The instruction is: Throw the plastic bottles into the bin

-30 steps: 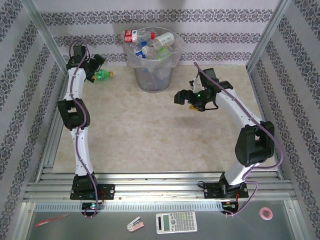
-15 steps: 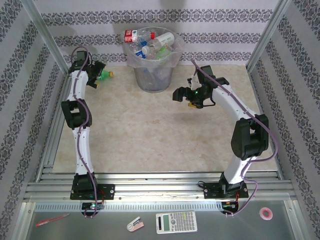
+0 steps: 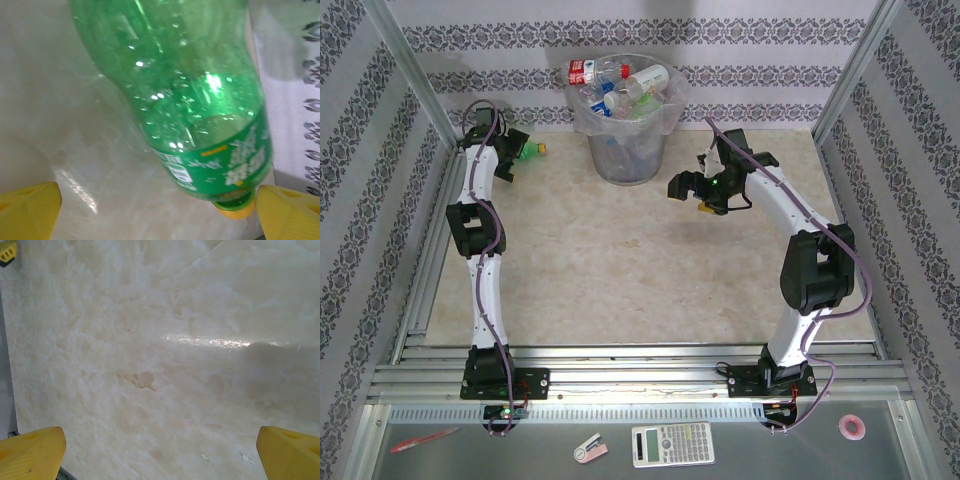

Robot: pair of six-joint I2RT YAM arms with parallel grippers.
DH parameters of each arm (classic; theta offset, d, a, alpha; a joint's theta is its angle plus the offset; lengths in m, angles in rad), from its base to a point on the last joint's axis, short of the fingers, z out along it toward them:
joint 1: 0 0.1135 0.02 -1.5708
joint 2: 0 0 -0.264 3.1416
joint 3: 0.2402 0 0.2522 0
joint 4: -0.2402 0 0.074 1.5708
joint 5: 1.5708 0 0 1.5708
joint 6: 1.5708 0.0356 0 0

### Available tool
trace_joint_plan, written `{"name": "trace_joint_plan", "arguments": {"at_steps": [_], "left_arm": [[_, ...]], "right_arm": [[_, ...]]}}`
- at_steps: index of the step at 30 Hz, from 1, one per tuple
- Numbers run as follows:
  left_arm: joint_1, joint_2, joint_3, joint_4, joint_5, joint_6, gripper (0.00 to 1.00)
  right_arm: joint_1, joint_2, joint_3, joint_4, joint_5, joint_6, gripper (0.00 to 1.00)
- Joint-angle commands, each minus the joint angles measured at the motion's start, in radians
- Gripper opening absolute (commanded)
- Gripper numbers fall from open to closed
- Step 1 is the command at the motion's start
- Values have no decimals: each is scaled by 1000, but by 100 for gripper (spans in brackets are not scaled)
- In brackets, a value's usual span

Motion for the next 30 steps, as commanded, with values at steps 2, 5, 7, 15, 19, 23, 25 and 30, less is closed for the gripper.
{"name": "trace_joint_plan", "arguments": {"at_steps": [2, 5, 7, 15, 19, 23, 25, 30], "left_arm": [[22, 28, 45, -36, -38, -14, 99], [27, 35, 45, -11, -31, -30, 99], [32, 41, 46, 4, -24, -42, 99], [36, 18, 42, 120, 12, -94, 98], [35, 3, 38, 162, 5, -135, 99], [41, 17, 38, 115, 15, -153, 99], [40, 22, 33, 87, 23, -141, 99], [40, 32, 26, 78, 11, -144, 100]], "right_arm": [[-12, 15, 37, -1, -19, -2, 98], [-13, 14, 34, 5, -16, 2, 98], [-13, 12, 31, 8, -16, 3, 98], [1, -12, 16, 11, -1, 19, 98], [8, -23, 5, 11, 6, 24, 98], [11, -34, -11, 14, 15, 25, 98], [11, -42, -16, 14, 18, 24, 98], [10, -50, -15, 12, 20, 22, 98]]}}
